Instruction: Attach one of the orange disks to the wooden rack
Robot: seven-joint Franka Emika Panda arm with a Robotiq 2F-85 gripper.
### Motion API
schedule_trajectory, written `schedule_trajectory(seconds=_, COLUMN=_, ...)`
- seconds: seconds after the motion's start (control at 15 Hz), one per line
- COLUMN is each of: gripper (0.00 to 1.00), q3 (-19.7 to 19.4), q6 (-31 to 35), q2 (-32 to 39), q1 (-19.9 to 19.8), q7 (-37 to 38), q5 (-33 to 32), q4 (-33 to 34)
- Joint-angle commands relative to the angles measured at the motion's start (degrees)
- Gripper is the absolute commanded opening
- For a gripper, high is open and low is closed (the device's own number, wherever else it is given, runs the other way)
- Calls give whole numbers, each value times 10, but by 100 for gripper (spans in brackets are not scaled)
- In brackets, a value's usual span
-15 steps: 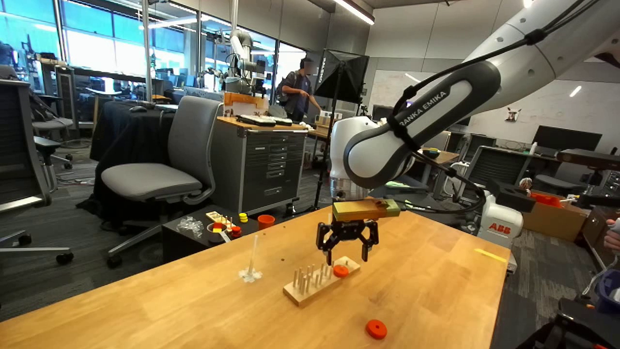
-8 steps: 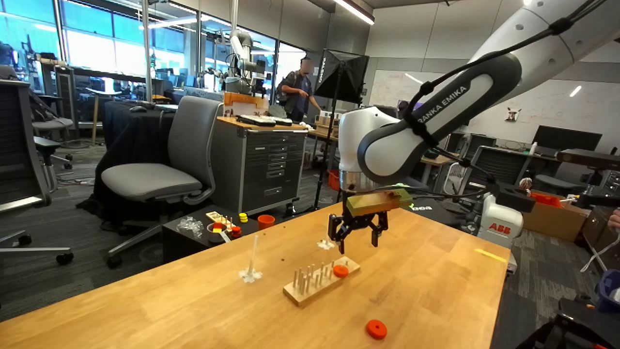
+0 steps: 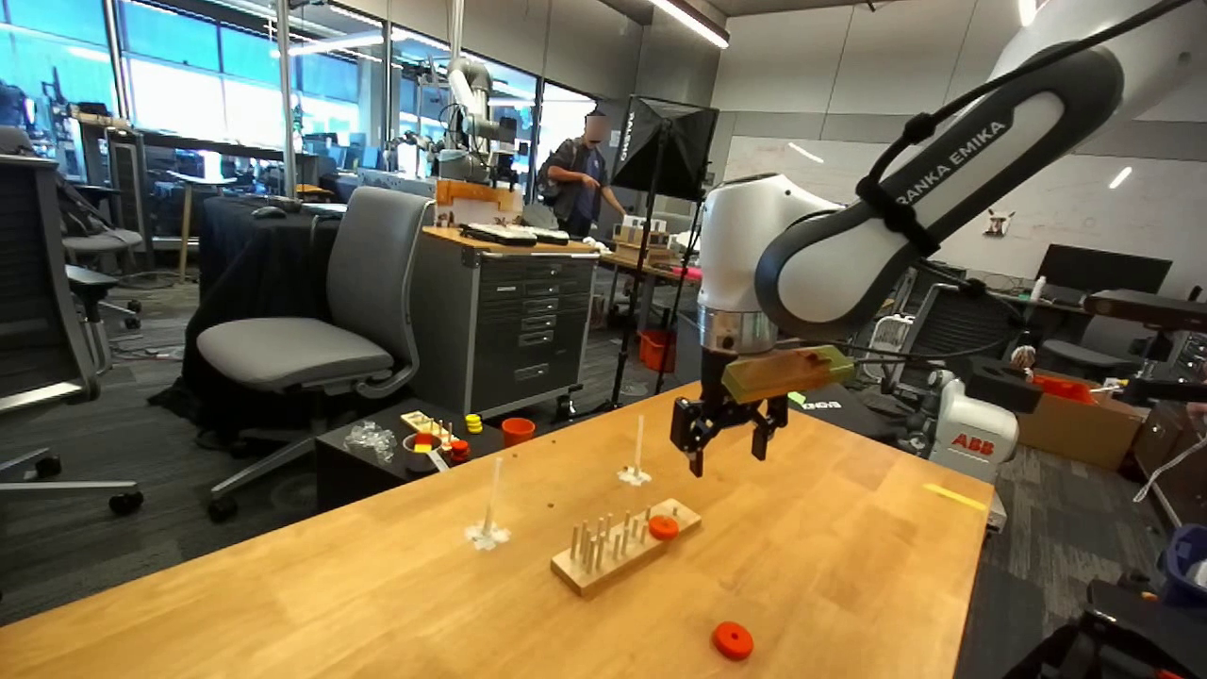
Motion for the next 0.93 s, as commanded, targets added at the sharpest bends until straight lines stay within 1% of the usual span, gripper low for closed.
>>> schedule_trajectory(seconds=0.0, gripper=100, q3=1, q6=32, q2=-71, q1=4, q7=-4, q5=-29, q4=-78)
schedule_trajectory(seconds=0.13, gripper=100, q3=3, q6=34, q2=-95, q1=4, q7=-3, q5=-40, q4=-102)
schedule_trajectory(seconds=0.2, gripper=100, q3=5, q6=20, q2=-105, q1=4, q7=-1, q5=-42, q4=-108)
schedule_trajectory(seconds=0.27, gripper=100, q3=9, q6=18, q2=-60, q1=-5, q7=1, q5=-30, q4=-66)
schedule_trajectory(seconds=0.87, gripper=100, q3=9, q6=18, q2=-58, q1=-5, q7=1, q5=-31, q4=-70)
